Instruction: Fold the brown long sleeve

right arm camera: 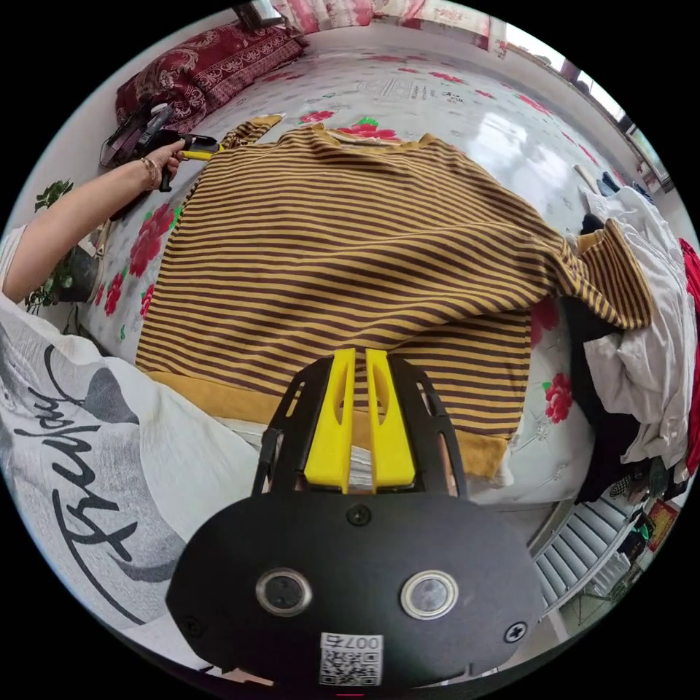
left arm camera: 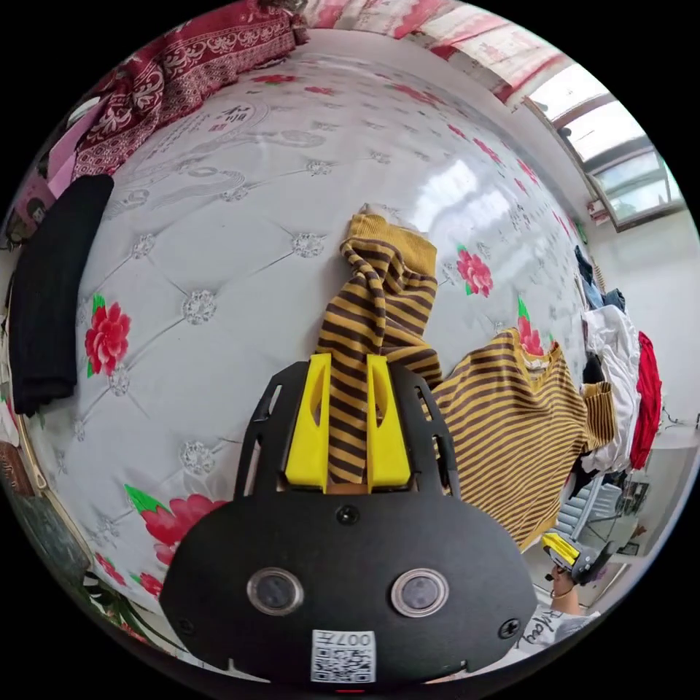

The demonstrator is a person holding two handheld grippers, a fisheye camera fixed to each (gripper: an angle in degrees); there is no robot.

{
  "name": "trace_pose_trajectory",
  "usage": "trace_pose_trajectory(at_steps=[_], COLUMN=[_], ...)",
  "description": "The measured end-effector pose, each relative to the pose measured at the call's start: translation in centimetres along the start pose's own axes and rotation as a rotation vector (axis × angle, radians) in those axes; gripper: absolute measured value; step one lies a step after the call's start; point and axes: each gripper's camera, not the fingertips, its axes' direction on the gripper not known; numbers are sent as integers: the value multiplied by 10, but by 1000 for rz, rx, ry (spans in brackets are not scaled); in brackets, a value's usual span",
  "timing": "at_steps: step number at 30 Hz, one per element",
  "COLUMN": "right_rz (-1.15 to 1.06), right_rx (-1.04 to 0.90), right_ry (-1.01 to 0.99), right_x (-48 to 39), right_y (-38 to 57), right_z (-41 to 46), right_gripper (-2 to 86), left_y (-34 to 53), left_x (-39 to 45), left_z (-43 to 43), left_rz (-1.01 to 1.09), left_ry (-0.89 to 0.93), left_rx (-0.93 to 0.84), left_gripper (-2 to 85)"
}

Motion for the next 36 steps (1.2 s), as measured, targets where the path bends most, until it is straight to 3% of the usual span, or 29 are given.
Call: trace_pose_trajectory(at_steps=[3, 8, 15, 18, 21, 23, 24, 26, 30, 36], right_rz=[-42, -95, -117, -145, -135, -110, -85, -36, 74, 108], right_rx=[-22, -28, -238, -142, -28, 32, 61, 86, 96, 152], right_ry=[25, 100, -4, -8, -23, -36, -46, -76, -174, -213], right_x=[-9, -6, 19, 25, 41, 56, 67, 87, 130, 176], right_y=[-11, -30, -51, -52, -51, -49, -47, -43, -33, -50], right_z=[-1, -6, 43, 22, -5, -17, -23, -27, -27, -35], right_gripper=[2, 3, 4, 4, 5, 7, 10, 16, 35, 57], left_y=[14, 108, 187, 185, 166, 166, 170, 198, 239, 278], left_x=[-21, -129, -168, -136, -47, 65, 93, 181, 227, 184], left_z=[-7, -85, -93, -117, -155, -172, -171, -149, -87, -41], left_rz=[-30, -497, -682, -590, -257, 207, 325, 692, 735, 480], left_ry=[44, -10, 66, 89, 119, 133, 146, 153, -27, -71], left_rx=[45, 380, 439, 506, 592, 591, 572, 413, 224, 37], left_gripper=[38, -3, -9, -9, -8, -4, 0, 22, 51, 57])
